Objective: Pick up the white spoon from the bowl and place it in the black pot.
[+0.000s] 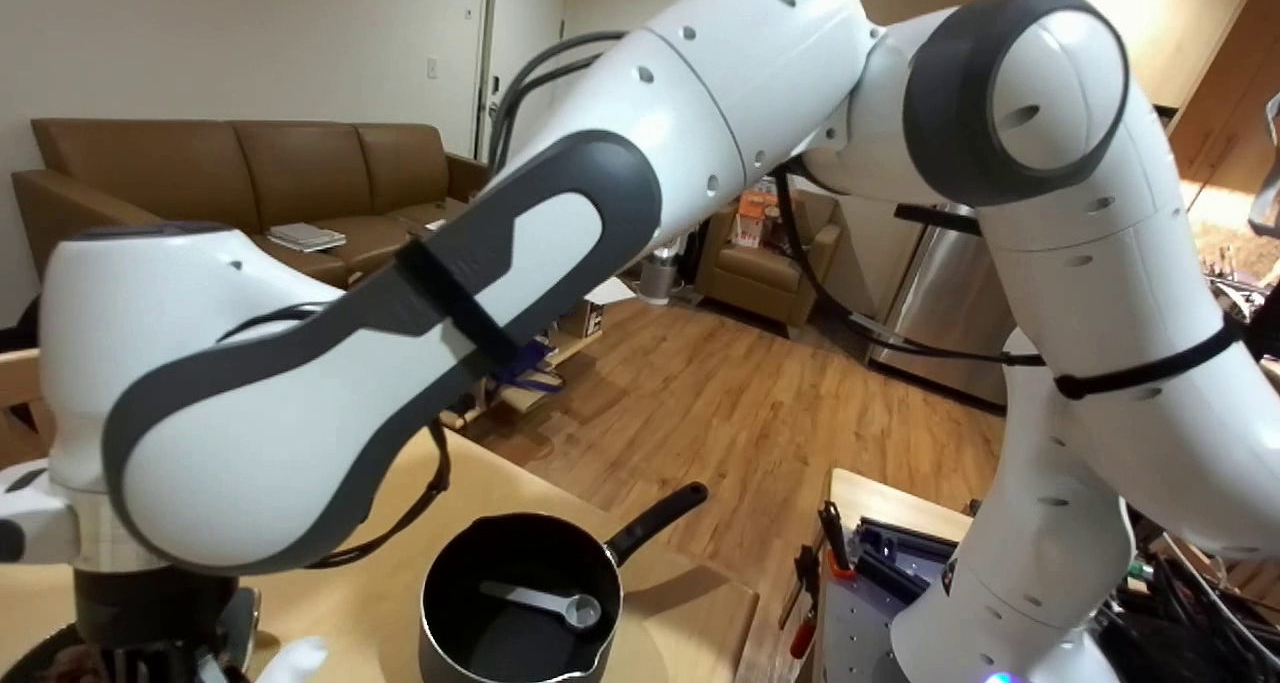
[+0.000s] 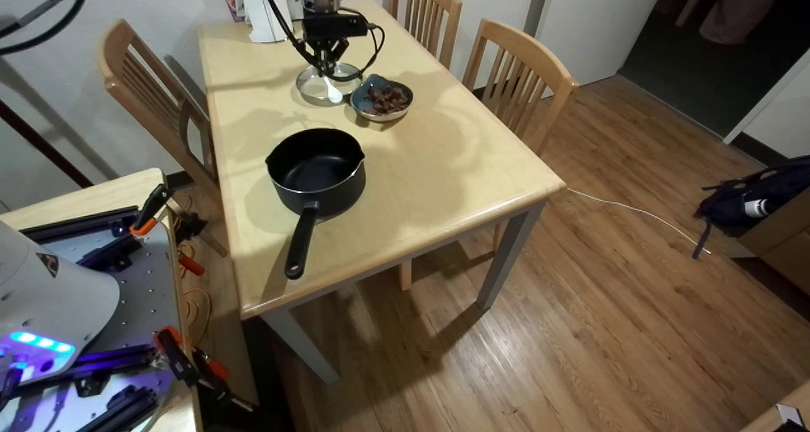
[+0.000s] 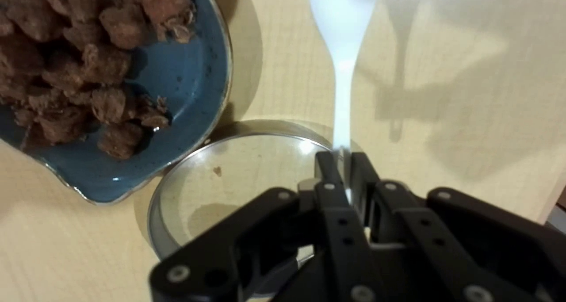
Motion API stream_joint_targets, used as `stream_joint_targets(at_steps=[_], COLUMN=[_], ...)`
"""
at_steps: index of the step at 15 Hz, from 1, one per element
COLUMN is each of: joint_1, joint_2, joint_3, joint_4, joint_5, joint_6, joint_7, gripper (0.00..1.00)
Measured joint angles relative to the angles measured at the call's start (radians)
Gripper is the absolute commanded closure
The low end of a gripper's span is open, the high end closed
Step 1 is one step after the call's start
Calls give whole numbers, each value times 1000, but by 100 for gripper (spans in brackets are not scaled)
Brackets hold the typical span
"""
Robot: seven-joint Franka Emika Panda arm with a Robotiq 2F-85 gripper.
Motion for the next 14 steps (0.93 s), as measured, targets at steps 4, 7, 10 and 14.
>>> stream_joint_targets(at_steps=[4, 7, 10, 14], joint_1=[-29, -47, -67, -128], joint_2=[-113, -230, -341, -414], joint_3=[13, 32, 54, 91], joint_4=[-203, -353, -466, -607], joint_5=[1, 1, 10, 37], joint_6=[108, 123, 124, 350], joint_7=[127, 195, 219, 116], gripper=[95, 95, 95, 87])
